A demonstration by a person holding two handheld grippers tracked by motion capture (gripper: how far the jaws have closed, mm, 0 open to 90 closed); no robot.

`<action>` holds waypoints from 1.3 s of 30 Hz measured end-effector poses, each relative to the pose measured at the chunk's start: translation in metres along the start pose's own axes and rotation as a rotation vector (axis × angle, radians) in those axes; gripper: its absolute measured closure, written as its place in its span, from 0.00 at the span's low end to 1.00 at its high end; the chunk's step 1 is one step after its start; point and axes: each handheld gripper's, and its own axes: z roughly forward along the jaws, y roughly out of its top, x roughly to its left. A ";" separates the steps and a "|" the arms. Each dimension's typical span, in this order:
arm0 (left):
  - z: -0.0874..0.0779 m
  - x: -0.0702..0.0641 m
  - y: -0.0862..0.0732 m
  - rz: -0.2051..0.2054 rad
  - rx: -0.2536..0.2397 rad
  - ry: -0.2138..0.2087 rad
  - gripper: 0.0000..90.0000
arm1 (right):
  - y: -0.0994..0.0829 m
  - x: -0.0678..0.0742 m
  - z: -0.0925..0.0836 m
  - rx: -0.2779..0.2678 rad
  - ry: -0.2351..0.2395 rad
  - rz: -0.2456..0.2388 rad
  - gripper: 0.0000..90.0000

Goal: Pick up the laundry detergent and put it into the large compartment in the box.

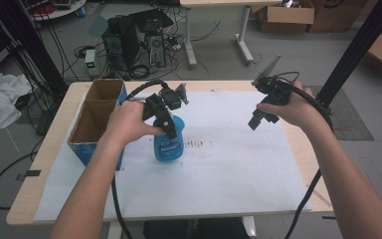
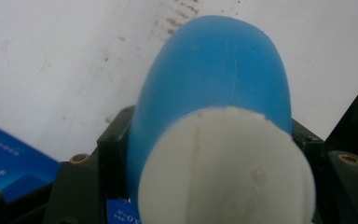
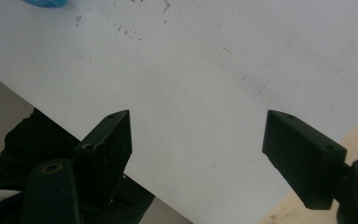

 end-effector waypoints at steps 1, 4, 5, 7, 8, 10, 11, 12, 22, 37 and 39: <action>-0.004 0.002 0.000 -0.021 0.003 0.000 0.40 | 0.000 0.001 0.000 0.001 0.000 0.004 0.27; -0.015 0.006 -0.002 -0.082 0.004 0.008 0.40 | 0.001 0.001 -0.002 -0.003 0.000 0.000 0.27; -0.019 0.007 -0.002 -0.102 0.007 0.010 0.41 | 0.001 0.003 -0.003 -0.004 0.002 0.008 0.27; -0.028 0.010 -0.003 -0.140 0.014 0.021 0.41 | 0.001 0.003 -0.003 -0.005 0.002 0.003 0.27; -0.032 0.011 -0.004 -0.161 0.013 0.027 0.41 | 0.001 0.003 -0.003 -0.006 0.000 0.000 0.27; -0.046 0.017 -0.007 -0.225 0.013 0.031 0.41 | 0.001 0.003 -0.005 -0.011 0.001 -0.007 0.27; -0.051 0.020 -0.009 -0.256 0.009 0.029 0.41 | 0.001 0.003 -0.005 -0.010 0.002 -0.002 0.27; -0.051 0.020 -0.009 -0.256 0.009 0.029 0.41 | 0.001 0.003 -0.005 -0.010 0.002 -0.002 0.27; -0.102 0.048 -0.037 -0.567 -0.028 0.041 0.41 | 0.001 0.004 -0.010 -0.017 0.001 -0.006 0.27; -0.150 0.081 -0.089 -0.846 -0.086 0.099 0.41 | 0.000 0.003 -0.012 -0.017 0.001 -0.007 0.27; -0.154 0.084 -0.095 -0.876 -0.094 0.104 0.41 | 0.000 0.004 -0.012 -0.017 0.004 0.001 0.27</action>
